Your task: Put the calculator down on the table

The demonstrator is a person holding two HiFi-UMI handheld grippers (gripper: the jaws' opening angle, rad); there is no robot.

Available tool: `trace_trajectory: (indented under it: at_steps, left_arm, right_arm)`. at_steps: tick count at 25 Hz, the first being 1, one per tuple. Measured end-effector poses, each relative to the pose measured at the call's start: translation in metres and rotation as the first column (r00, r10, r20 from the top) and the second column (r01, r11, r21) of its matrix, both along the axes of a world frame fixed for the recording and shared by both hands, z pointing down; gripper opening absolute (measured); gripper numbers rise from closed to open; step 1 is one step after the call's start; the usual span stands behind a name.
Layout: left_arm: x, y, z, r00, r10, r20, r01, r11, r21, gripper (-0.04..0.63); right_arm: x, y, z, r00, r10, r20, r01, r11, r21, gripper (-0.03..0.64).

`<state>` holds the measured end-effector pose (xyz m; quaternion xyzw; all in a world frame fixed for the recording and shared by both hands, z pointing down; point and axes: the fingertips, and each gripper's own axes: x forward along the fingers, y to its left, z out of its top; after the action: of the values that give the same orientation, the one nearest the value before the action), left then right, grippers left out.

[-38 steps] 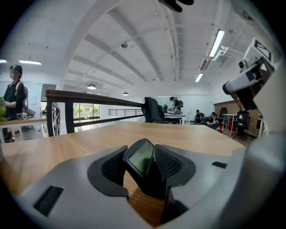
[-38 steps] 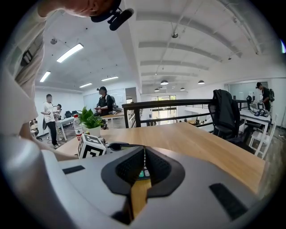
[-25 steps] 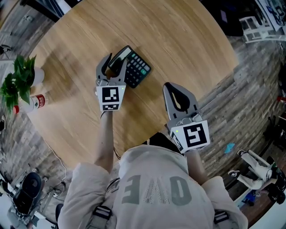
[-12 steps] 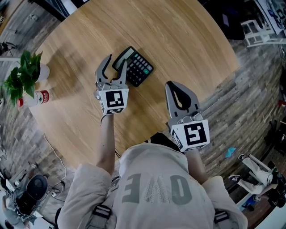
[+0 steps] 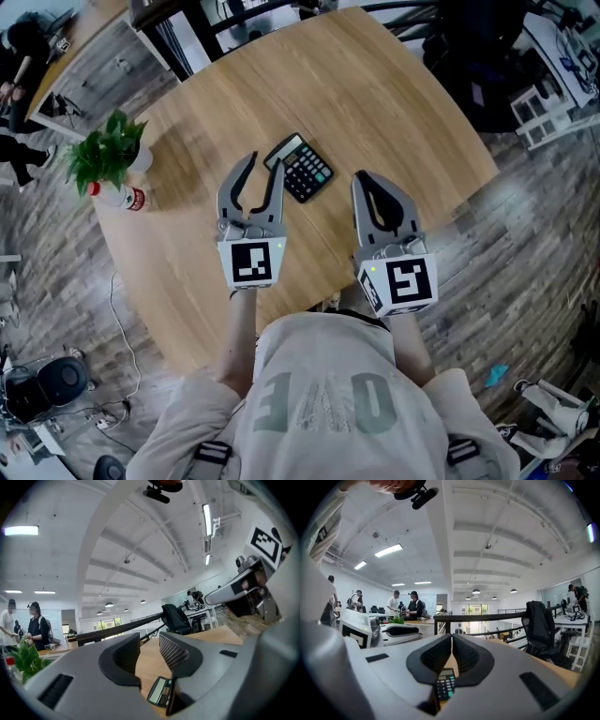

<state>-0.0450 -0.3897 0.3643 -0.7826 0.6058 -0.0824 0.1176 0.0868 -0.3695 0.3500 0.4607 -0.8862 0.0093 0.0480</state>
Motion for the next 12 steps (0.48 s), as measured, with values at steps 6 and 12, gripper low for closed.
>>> trace_trajectory:
  at_steps: [6,12]
  left_arm:
    - [0.009,0.047,-0.045,0.998,-0.047,-0.049,0.050,0.996,0.068,0.009]
    - [0.007,0.079,-0.072,0.984,-0.115,-0.139,0.128,0.988,0.090,0.009]
  right_arm:
    - [-0.006,0.013,-0.030,0.997,-0.031,0.070,0.025,0.995,0.092,0.021]
    - [-0.018,0.033,-0.034,0.994,-0.089,0.058,0.083,0.992,0.099,0.020]
